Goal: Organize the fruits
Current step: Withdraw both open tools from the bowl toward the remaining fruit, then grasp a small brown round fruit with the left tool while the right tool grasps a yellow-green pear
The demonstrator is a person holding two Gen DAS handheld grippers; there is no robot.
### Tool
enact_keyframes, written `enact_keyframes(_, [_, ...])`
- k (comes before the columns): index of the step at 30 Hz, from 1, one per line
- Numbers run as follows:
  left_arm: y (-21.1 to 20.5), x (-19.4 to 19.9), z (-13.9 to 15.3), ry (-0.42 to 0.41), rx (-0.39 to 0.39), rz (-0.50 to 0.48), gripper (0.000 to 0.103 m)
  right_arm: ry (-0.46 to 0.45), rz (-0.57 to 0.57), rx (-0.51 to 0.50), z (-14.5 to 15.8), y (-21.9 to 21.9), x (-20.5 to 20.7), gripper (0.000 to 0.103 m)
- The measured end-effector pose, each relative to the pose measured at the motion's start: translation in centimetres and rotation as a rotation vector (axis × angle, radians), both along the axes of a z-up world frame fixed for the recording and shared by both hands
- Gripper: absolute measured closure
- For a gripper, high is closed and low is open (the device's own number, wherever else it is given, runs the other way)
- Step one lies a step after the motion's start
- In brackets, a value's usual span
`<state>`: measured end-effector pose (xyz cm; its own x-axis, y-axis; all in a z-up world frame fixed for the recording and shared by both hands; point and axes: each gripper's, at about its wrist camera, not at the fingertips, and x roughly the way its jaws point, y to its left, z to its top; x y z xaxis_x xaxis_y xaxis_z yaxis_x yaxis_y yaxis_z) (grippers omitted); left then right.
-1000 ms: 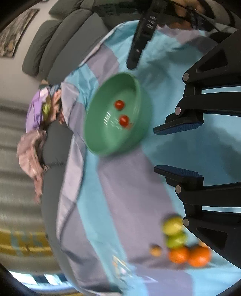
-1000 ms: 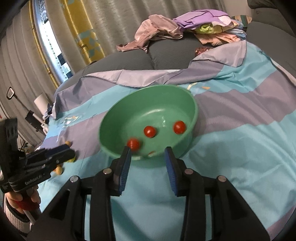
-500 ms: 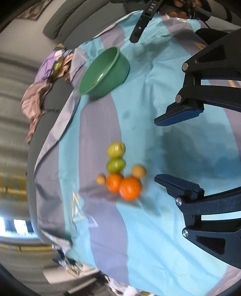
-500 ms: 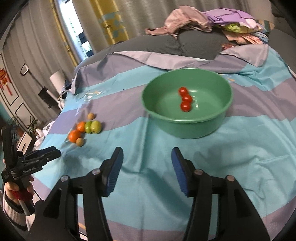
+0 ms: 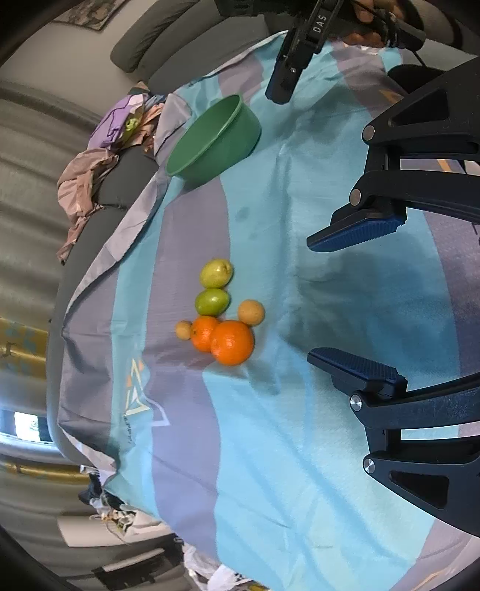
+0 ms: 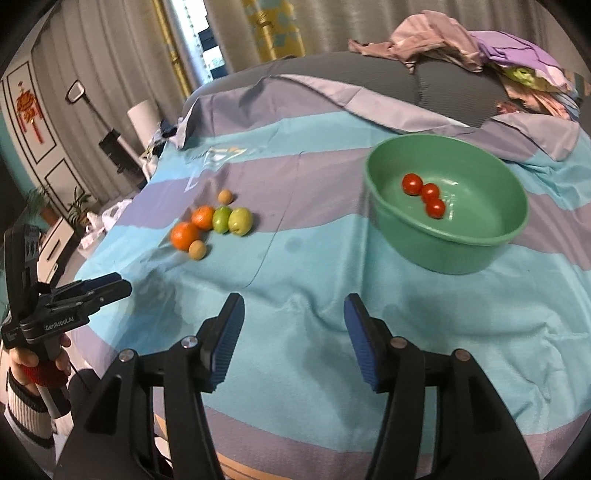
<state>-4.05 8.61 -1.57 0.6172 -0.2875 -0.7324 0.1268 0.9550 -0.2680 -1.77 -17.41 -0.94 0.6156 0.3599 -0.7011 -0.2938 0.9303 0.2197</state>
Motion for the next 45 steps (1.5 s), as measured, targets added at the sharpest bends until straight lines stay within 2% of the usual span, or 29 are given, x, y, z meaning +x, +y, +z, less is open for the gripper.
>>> enact_keyframes(13, [1.0,1.1,-1.0,0.004,-0.072,-0.014,0.050,0.046,0.064,-0.028,-1.5,3.5,1.8,0.047])
enact_keyframes(30, [0.3,5.4,-2.4,0.032,-0.081,-0.046,0.050,0.078,0.105,-0.027,-2.8,5.6,4.8,0.046])
enact_keyframes(35, [-0.6,7.5,-3.2,0.061,-0.049,-0.069,0.050,0.083,0.109,-0.020,-3.1,5.8,5.4,0.047])
enact_keyframes(40, [-1.8,9.5,-3.9,0.085,0.026,-0.067,0.050,0.084,0.118,-0.011,-3.3,5.9,5.8,0.047])
enact_keyframes(45, [-2.5,10.6,-4.7,0.114,0.072,-0.074,0.056,0.087,0.123,-0.008,-3.7,6.0,6.4,0.047])
